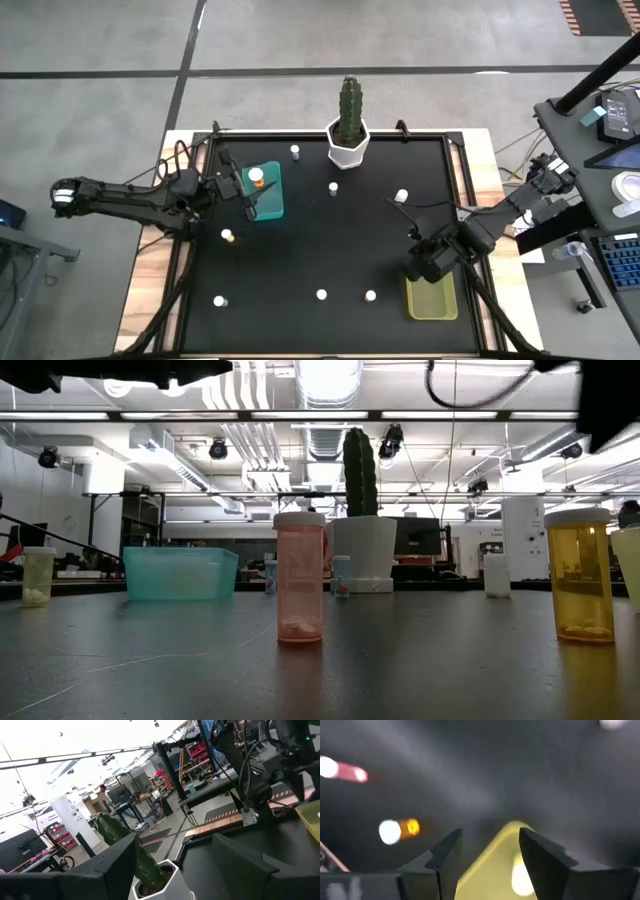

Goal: Pick and place medicine bottles into bin by pill shape (circle, oval)
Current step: Put the middle blue capsule bottle into the blue bin

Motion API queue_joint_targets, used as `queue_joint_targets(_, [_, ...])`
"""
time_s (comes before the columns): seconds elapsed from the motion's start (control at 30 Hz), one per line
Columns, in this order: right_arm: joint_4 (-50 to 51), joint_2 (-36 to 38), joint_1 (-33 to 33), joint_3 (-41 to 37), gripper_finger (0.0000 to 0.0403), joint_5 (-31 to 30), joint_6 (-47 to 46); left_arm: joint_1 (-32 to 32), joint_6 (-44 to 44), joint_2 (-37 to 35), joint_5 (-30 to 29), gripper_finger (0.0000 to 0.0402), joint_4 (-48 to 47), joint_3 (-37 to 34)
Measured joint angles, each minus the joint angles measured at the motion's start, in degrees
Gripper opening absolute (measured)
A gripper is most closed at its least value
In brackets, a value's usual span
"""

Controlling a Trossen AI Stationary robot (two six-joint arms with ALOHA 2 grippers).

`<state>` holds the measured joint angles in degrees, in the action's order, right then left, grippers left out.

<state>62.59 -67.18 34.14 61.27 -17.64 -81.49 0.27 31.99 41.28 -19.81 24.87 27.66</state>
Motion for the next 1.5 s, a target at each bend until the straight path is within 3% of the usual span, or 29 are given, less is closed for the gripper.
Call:
queue_joint_targets(0.23, [-14.5,0.0,-5.4,-1.7,0.0165,-7.4,26.9,0.0,-0.1,0.0,0.0,0.0238,0.5,0.0])
queue_joint_targets(0.53, [-43.1,0.1,-11.9,-10.8,0.0134,-7.9,61.8,0.0,-6.4,3.3,0.0,0.0238,0.6,0.0])
queue_joint_targets(0.63, [-54.6,0.6,-14.0,-14.3,0.0124,-7.1,72.9,0.0,-8.9,5.4,0.0,0.0238,0.8,0.0])
queue_joint_targets(0.77, [-71.0,1.7,-17.9,-19.4,0.0111,0.6,84.0,0.0,-13.3,8.5,0.0,0.0238,2.6,0.2])
queue_joint_targets(0.9, [-81.4,2.8,-22.2,-24.3,0.0100,8.2,88.6,0.0,-16.2,11.6,0.0,0.0238,6.0,0.6])
queue_joint_targets(1.3, [-89.6,11.1,-28.1,-36.9,0.0074,11.8,89.5,0.0,-25.7,19.9,0.0,0.0238,7.8,4.6])
queue_joint_targets(1.5, [-91.4,17.7,-28.7,-41.1,0.0064,12.1,91.5,0.1,-25.9,26.2,0.0,0.0238,6.0,11.4])
